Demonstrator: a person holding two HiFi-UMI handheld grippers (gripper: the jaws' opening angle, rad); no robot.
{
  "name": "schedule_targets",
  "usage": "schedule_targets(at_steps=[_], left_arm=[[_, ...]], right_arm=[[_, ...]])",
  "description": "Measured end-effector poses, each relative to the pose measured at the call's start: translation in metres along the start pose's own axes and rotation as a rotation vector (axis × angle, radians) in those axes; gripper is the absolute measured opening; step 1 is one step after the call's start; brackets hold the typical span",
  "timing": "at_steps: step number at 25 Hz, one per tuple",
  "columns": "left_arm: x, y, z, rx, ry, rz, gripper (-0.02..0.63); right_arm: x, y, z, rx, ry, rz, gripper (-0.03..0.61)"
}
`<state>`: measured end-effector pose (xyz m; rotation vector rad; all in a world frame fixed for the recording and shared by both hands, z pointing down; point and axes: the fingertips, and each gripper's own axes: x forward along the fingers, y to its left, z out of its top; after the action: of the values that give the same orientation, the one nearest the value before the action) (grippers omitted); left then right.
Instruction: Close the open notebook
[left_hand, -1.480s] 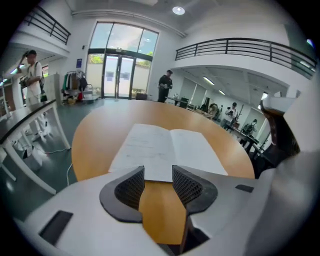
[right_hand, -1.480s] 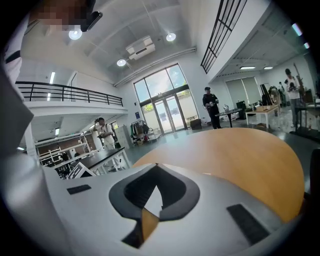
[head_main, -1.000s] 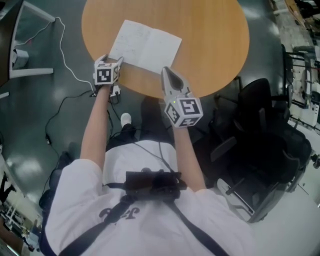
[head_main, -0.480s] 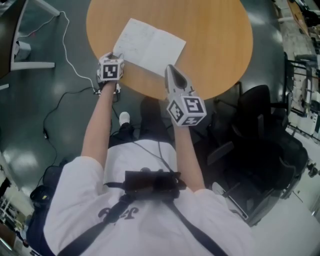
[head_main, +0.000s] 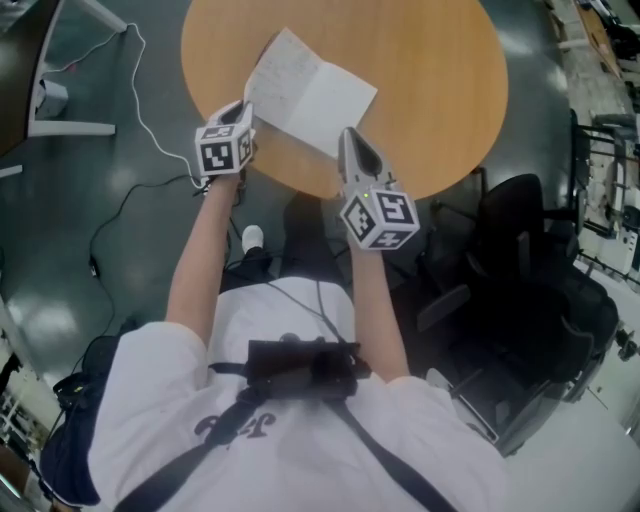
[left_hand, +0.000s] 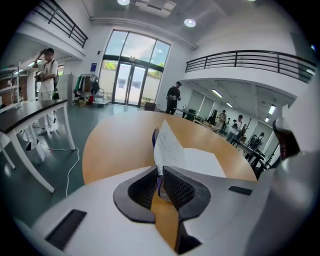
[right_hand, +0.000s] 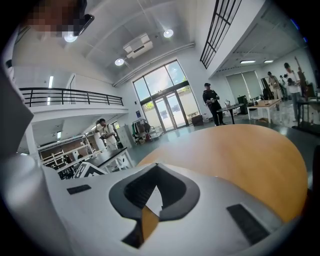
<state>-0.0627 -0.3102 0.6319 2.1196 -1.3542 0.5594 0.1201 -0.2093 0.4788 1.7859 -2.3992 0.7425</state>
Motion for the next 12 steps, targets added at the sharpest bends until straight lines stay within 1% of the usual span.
schedule_targets(at_steps=[3,6,9,12], left_arm=[[-0.017,-0.030,0.009,0.033,-0.044,-0.062,0.049],[-0.031,-0.065,0.012,0.084,-0.069,-0.129,0.049],[-0.039,-0.102,0.007,0.137,-0.071,-0.191,0.049],[-0.038,-0.134,-0.004,0.182,-0.049,-0.249,0.049]], right_arm=[[-0.005,-0.004,0.002,0.010,-0.016,-0.017,0.020],[-0.011,-0.009,0.007,0.016,-0.038,-0.040,0.020],[-0.020,-0.017,0.011,0.028,-0.060,-0.062,0.020],[-0.030,-0.029,0.010,0.043,-0.074,-0.095,0.020]])
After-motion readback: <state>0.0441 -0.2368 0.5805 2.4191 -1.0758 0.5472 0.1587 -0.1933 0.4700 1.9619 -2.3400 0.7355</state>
